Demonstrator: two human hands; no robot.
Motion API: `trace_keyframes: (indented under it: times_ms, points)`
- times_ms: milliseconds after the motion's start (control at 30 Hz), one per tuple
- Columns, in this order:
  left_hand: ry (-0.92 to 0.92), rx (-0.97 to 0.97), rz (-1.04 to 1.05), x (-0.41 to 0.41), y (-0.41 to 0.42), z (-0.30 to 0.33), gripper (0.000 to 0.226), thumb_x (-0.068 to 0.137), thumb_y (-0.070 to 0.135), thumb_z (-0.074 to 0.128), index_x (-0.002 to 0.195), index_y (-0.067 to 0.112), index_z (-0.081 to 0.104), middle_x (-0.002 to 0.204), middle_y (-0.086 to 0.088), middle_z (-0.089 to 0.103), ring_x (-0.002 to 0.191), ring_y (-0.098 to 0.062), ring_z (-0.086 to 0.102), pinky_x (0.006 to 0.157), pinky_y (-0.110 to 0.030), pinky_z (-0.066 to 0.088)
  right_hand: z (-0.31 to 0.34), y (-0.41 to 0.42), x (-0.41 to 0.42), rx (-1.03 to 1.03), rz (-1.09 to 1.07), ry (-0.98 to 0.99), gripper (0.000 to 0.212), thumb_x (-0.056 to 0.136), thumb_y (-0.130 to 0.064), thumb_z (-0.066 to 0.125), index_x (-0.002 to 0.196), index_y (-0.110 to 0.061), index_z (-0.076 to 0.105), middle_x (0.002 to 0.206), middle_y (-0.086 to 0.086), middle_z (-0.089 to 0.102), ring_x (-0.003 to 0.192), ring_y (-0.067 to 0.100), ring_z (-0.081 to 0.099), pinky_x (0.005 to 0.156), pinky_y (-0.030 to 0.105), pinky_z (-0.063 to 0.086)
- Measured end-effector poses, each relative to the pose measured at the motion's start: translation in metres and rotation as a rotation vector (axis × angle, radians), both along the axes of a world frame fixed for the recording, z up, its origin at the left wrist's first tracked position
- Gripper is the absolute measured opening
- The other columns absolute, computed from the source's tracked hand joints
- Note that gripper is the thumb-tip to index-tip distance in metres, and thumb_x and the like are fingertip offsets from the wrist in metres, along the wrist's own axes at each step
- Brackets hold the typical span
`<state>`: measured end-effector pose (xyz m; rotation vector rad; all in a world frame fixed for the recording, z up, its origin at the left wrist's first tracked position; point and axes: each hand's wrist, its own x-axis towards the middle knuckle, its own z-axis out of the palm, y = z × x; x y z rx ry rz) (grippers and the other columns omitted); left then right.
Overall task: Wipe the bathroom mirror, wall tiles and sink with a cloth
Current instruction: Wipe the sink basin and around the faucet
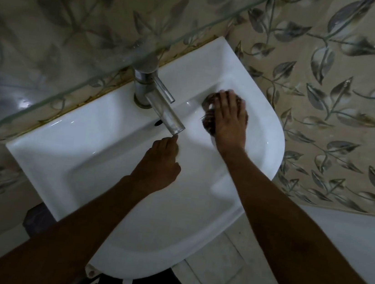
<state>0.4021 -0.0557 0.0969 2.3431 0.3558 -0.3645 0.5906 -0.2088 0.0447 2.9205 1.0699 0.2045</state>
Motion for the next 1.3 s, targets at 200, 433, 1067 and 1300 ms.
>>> trace_keyframes:
  times_ms: [200, 433, 1067, 1300]
  points:
    - [-0.005, -0.021, -0.014, 0.004, -0.007, 0.001, 0.076, 0.094, 0.019, 0.06, 0.156, 0.006, 0.02, 0.152, -0.013, 0.039, 0.141, -0.028, 0.034, 0.115, -0.037, 0.032, -0.008, 0.002, -0.012, -0.025, 0.055, 0.267, 0.089, 0.078, -0.025, 0.08, 0.154, -0.013, 0.036, 0.163, 0.01, 0.031, 0.153, 0.032, 0.02, 0.123, 0.054, 0.021]
    - [-0.043, -0.099, -0.132, 0.025, -0.036, 0.008, 0.069, 0.092, 0.017, 0.06, 0.153, 0.007, 0.028, 0.148, -0.015, 0.04, 0.133, -0.032, 0.042, 0.111, -0.044, 0.039, 0.014, -0.035, -0.018, -0.19, 0.198, 0.228, 0.078, 0.077, -0.023, 0.081, 0.147, -0.011, 0.048, 0.156, 0.011, 0.044, 0.149, 0.033, 0.032, 0.123, 0.049, 0.022]
    - [-0.009, -0.128, -0.274, 0.022, -0.062, 0.023, 0.068, 0.097, 0.021, 0.053, 0.157, 0.01, 0.022, 0.16, -0.012, 0.027, 0.145, -0.029, 0.026, 0.116, -0.04, 0.029, 0.075, -0.107, -0.03, -0.193, 0.071, 0.236, 0.058, 0.082, -0.034, 0.059, 0.128, 0.002, 0.063, 0.133, 0.022, 0.062, 0.13, 0.043, 0.052, 0.113, 0.054, 0.039]
    - [0.059, -0.177, -0.223, 0.004, -0.046, 0.016, 0.069, 0.092, 0.01, 0.054, 0.155, 0.008, 0.025, 0.157, -0.014, 0.031, 0.144, -0.031, 0.029, 0.116, -0.041, 0.032, 0.062, -0.071, -0.139, -0.127, 0.058, 0.647, 0.025, 0.084, -0.03, 0.059, 0.097, -0.011, 0.071, 0.097, 0.007, 0.068, 0.092, 0.028, 0.063, 0.079, 0.04, 0.054]
